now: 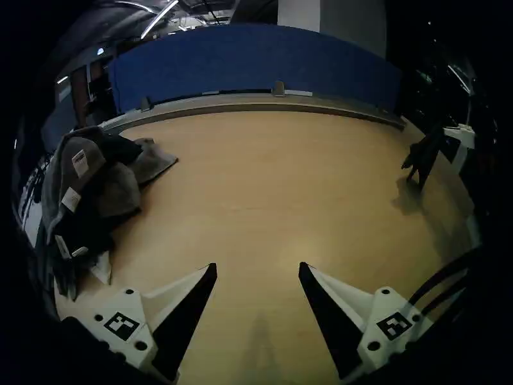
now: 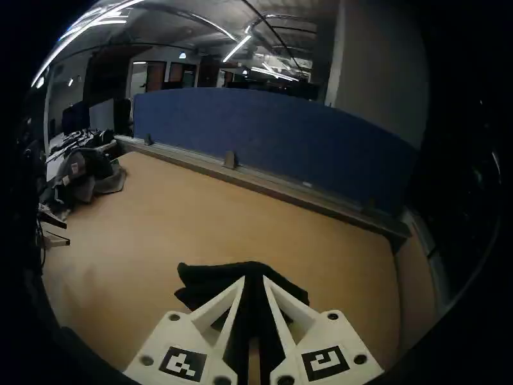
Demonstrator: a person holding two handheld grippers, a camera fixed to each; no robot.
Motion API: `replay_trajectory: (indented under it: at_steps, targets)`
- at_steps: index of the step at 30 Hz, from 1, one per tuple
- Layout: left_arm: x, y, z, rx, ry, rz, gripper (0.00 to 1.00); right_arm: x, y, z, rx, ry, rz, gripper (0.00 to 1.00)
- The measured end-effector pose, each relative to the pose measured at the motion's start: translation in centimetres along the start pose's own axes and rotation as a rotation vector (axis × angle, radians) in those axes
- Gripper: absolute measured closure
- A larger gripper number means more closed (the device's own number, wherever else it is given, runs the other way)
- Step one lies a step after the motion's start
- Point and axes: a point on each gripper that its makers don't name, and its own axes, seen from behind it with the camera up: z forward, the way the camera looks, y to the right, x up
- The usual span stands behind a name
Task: Fold towel
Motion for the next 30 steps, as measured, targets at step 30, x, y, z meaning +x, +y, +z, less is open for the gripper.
replay_trajectory:
  at_steps: [30]
  targets:
    - [-0.3, 0.2, -0.4, 0.015, -0.005, 0.014, 0.05, -11.6, 3.4, -1.5, -0.060, -0.142, 0.121, 0.95]
